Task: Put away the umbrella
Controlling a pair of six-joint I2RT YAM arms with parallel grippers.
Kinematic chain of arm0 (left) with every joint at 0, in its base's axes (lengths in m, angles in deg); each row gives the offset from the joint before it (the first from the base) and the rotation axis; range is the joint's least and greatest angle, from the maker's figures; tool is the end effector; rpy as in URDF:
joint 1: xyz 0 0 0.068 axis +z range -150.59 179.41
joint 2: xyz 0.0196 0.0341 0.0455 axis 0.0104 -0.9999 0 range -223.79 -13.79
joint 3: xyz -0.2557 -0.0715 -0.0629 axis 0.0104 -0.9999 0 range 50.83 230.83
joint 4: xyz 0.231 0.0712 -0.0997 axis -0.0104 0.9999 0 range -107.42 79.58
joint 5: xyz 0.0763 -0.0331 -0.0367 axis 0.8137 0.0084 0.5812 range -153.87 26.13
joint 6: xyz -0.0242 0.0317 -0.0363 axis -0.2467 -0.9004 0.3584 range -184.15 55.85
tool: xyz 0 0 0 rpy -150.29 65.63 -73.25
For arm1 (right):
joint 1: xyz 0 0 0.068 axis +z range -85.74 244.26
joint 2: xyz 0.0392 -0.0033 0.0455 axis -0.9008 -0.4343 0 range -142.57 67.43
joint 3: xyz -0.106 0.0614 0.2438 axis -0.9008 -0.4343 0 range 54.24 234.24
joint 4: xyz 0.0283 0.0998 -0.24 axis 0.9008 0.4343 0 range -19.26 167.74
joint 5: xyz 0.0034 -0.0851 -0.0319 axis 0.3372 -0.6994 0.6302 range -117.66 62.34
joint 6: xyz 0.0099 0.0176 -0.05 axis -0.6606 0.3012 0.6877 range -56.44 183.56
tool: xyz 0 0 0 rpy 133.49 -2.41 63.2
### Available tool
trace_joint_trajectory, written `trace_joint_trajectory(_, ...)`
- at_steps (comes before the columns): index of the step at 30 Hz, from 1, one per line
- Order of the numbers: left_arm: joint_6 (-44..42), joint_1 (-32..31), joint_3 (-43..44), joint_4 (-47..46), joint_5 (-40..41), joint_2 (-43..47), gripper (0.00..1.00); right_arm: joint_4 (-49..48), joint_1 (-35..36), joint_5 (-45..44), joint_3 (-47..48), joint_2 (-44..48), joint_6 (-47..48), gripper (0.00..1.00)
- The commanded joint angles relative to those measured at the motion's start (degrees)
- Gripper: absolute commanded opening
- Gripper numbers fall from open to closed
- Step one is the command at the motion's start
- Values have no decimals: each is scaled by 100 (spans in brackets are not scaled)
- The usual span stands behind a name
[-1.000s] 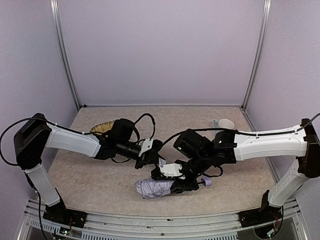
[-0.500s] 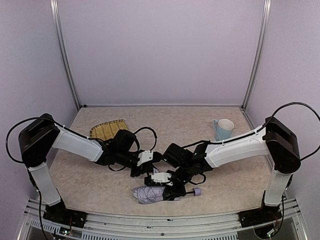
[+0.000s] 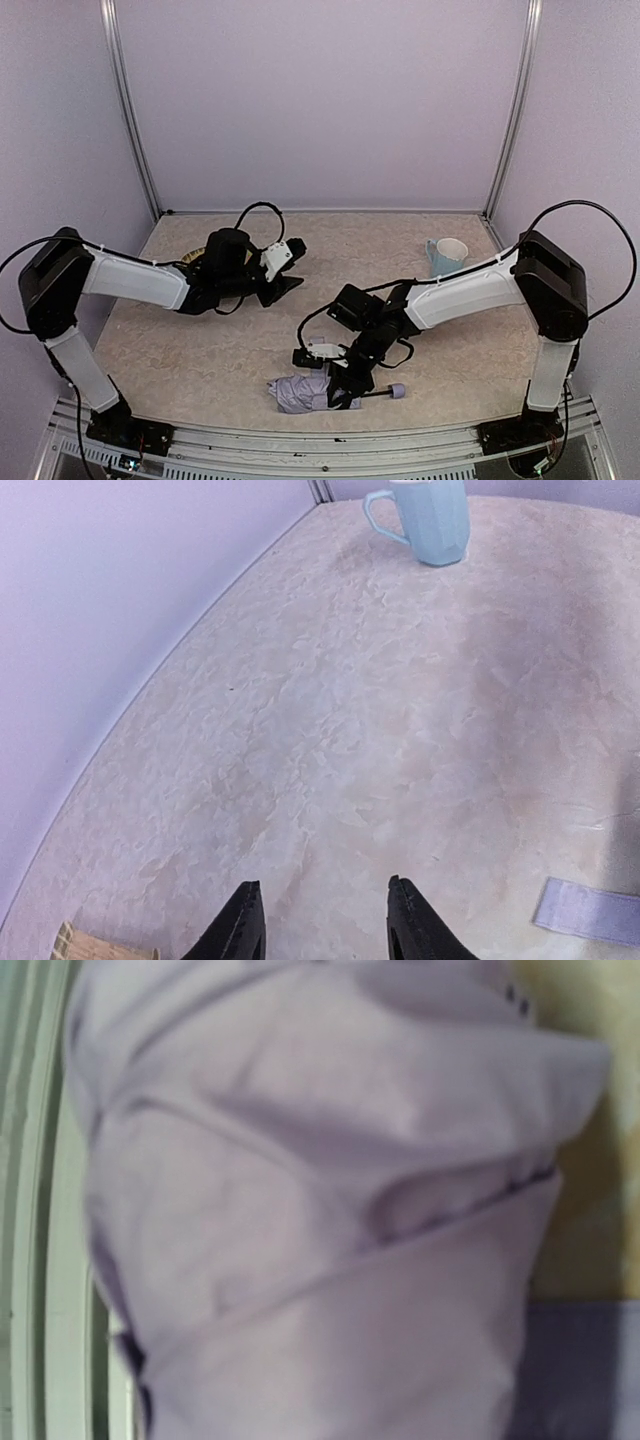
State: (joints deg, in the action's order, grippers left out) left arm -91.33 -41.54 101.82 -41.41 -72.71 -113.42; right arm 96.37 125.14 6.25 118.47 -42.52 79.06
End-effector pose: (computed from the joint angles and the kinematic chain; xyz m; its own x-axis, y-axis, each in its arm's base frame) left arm 0.2761 -0.2468 0.1840 0.0637 0.5423 -0.8378 0.8138 0.4577 0.3582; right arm 0.1565 0.3218 0.1300 -0.2274 -0.8639 -0.4494 -0.9055 0.0177 0.4240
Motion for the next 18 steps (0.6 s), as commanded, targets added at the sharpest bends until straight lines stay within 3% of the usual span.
trace_joint_trajectory(1,1000,-360,-852,-20,183,1697,38,1194,-74,-430,-404,-589,-116,0)
trace_joint_trajectory(4,1000,-1236,-1933,-208,-94,3144,39,1227,-178,-315,-357,-651,-128,0)
trace_joint_trajectory(7,1004,-2353,-2668,-369,241,3764,49,1333,-264,-241,-287,-744,-118,0)
trace_joint_trajectory(12,1103,-3281,-2856,209,1433,3416,59,1515,-385,-105,-161,-906,-70,0)
trace_joint_trajectory(16,883,-3472,-2817,185,1785,2856,79,1538,-465,40,-17,-1000,-43,0)
trace_joint_trajectory(18,766,-3471,-2767,126,1984,2560,83,1529,-503,115,30,-1004,-3,0)
